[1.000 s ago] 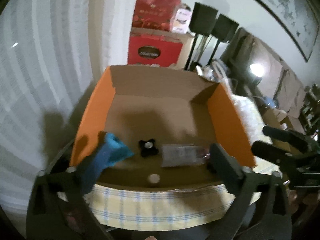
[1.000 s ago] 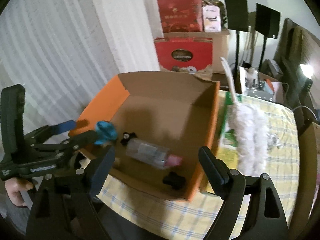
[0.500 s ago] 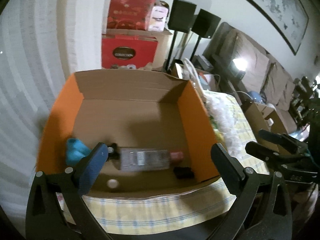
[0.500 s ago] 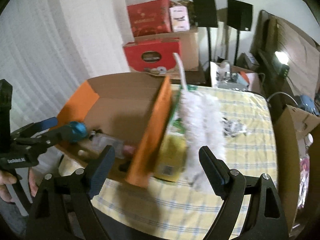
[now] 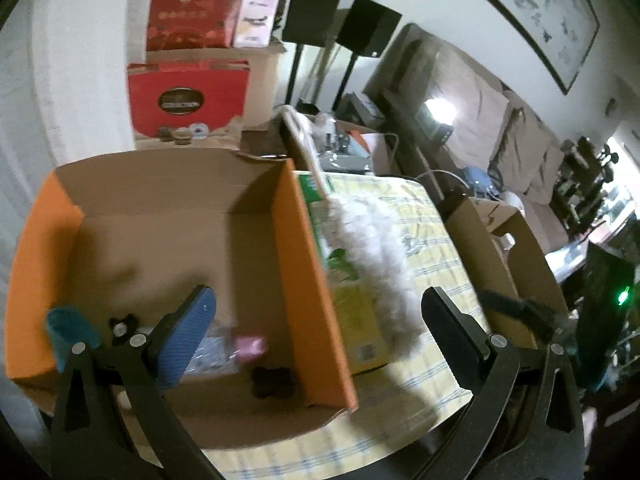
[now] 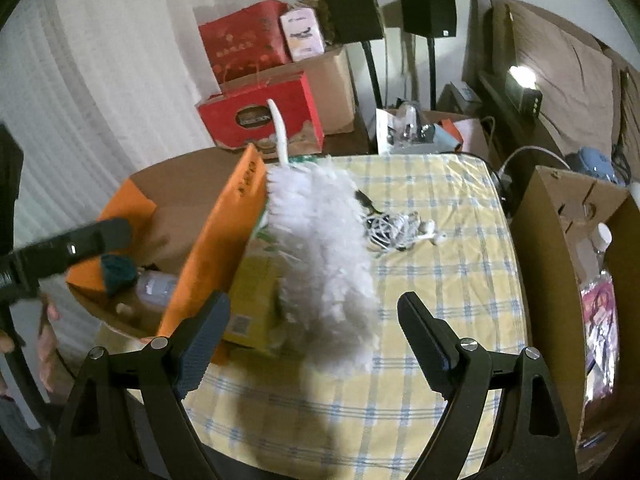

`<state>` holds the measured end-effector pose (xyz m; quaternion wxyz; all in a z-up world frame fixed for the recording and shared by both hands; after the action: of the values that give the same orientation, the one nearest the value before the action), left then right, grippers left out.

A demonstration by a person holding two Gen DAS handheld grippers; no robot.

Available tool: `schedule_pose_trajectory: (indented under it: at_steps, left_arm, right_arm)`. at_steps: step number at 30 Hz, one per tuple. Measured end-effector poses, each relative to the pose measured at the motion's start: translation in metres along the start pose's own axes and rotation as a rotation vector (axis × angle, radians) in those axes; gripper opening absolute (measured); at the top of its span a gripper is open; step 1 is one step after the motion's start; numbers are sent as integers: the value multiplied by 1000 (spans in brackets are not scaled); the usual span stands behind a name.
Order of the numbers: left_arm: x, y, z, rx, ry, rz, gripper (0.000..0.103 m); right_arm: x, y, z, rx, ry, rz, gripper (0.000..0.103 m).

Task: Organize objects
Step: 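Move the right tool to the white feather duster and grasp its fluffy head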

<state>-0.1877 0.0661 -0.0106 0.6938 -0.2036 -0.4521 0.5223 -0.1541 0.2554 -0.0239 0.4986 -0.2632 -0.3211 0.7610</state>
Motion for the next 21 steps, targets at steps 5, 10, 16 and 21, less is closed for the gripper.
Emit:
schedule_pose_trajectory:
  at_steps: [5, 10, 16, 21]
  left_arm:
    - [25, 18, 12, -16, 37, 8, 102]
    - [40, 41, 24, -47, 40, 15, 102]
    - [46, 68, 46, -71, 20, 49, 102]
    - [47, 87, 65, -85, 29, 94, 102]
  right_arm:
    - [15, 10, -7, -13, 24, -1, 88]
    - [25, 16, -9, -13, 34, 0, 88]
    - [29, 26, -9, -12, 30, 2, 88]
    - [27, 41, -9, -38, 6, 8, 88]
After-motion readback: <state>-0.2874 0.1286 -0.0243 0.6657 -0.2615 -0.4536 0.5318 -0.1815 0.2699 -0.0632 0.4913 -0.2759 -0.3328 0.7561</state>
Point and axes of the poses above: each gripper's, at about its wrist camera, not at the fingertips, and y roughly the way its jaws point, x to its right, z to its top, the point moved 4 cm from there along y, roughly the way its jaws point, and after that the axes turned 12 degrees about -y, right-handed, at the moved point
